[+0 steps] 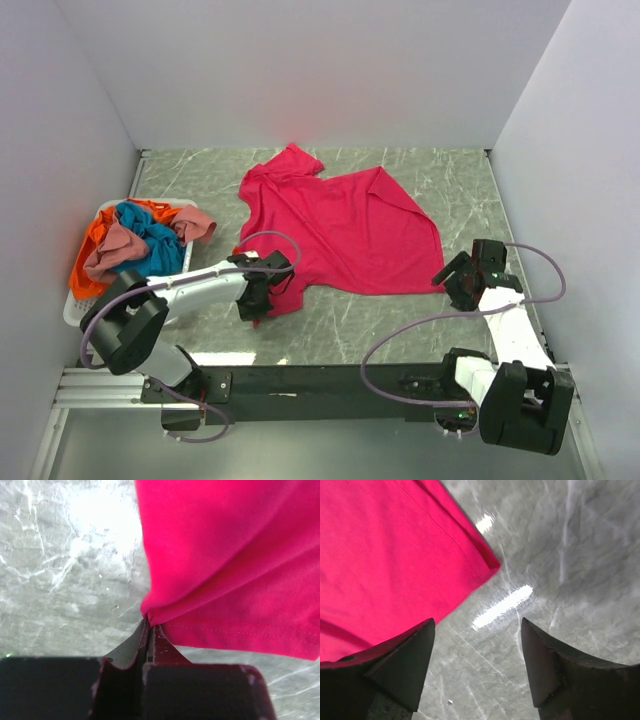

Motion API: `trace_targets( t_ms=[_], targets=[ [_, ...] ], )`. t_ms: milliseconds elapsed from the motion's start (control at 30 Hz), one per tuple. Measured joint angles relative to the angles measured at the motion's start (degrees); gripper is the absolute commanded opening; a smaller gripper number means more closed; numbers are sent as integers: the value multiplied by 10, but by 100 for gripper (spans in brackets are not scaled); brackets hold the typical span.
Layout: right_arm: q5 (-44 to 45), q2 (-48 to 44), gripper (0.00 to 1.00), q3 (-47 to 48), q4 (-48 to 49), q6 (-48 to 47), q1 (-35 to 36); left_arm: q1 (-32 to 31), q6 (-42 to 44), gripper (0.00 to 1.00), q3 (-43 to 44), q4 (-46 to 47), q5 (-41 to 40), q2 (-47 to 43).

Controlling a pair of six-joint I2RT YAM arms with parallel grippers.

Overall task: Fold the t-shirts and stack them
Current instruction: Flatten the tshirt out

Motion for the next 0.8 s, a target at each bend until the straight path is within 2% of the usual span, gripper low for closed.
trace_targets(
  t_ms=[200,400,700,767,800],
  targets=[
    [0,44,72,-9,7,2,0,0,7,1,-12,6,4,-16],
    [2,97,60,-7,37,2,0,5,13,1,-18,12,13,-19],
    [8,159,56,16,84,5,0,16,20,1,-18,15,20,-19],
    [10,169,51,21,93,6,0,19,21,1,-18,16,22,-19],
    [11,174,42,24,97,6,0,20,21,1,-18,16,22,-19]
  ],
)
